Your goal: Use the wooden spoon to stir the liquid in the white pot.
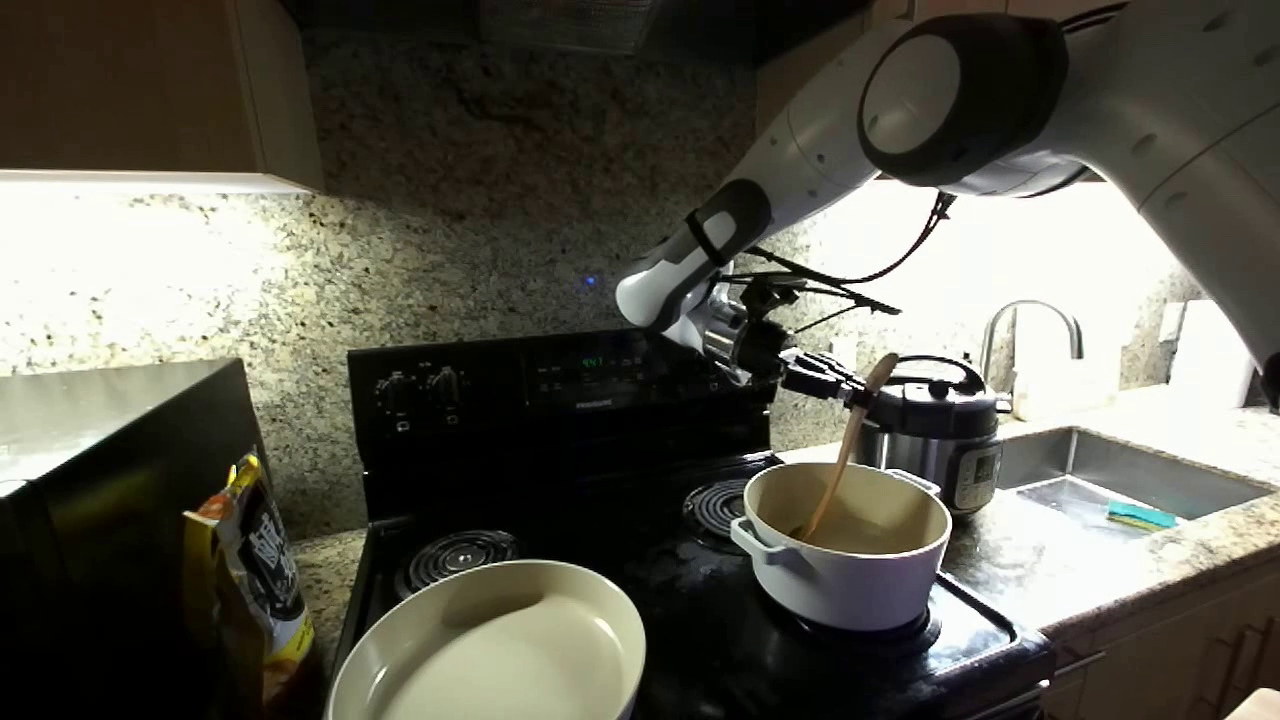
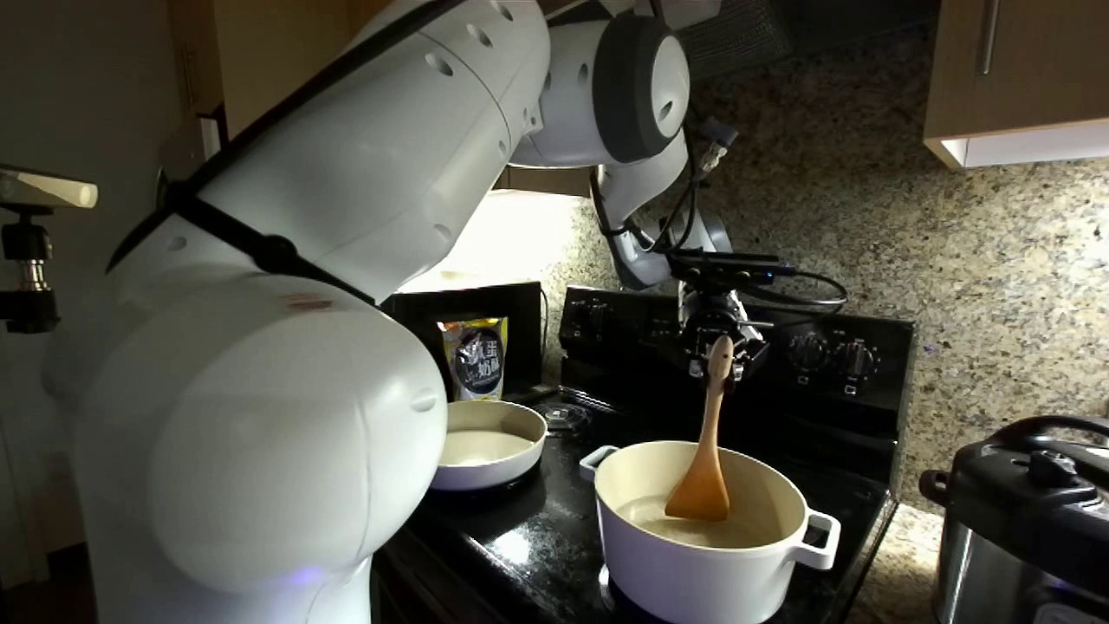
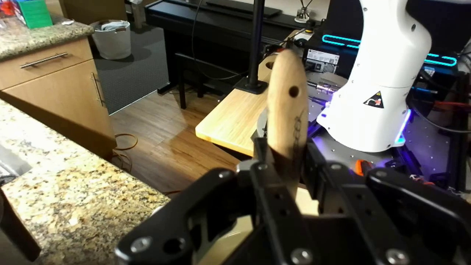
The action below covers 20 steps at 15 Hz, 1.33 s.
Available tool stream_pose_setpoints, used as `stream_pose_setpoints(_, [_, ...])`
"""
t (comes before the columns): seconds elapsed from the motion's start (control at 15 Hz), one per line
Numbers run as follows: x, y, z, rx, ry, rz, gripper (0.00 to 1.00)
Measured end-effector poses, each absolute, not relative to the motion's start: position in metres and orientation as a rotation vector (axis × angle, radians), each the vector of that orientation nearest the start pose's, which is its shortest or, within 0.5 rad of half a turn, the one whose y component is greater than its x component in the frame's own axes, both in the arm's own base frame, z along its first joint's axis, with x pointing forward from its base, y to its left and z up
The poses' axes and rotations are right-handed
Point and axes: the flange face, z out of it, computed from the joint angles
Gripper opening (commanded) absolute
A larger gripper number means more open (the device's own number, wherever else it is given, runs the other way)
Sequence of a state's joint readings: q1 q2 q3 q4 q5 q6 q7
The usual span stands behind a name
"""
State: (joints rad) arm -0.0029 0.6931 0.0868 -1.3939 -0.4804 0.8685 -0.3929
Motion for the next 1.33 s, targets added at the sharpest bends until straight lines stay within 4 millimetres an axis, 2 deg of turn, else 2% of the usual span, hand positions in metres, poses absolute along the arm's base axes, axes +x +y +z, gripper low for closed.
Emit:
stream_pose_setpoints(0.33, [0.578,-0.057,0.298,-2.690,-0.463,2.001,0.09])
stream_pose_setpoints(0.6, [0.569,-0.067,0.286,-2.639,-0.449,2.041,0.09])
stream_pose_setpoints(0.8, [0.561,-0.058,0.274,-2.596,-0.486,2.081,0.09])
stream_pose_setpoints(1.07, [0.562,-0.031,0.265,-2.587,-0.556,2.091,0.09])
stream_pose_setpoints(1.33, [0.572,-0.017,0.270,-2.639,-0.513,2.053,0.09])
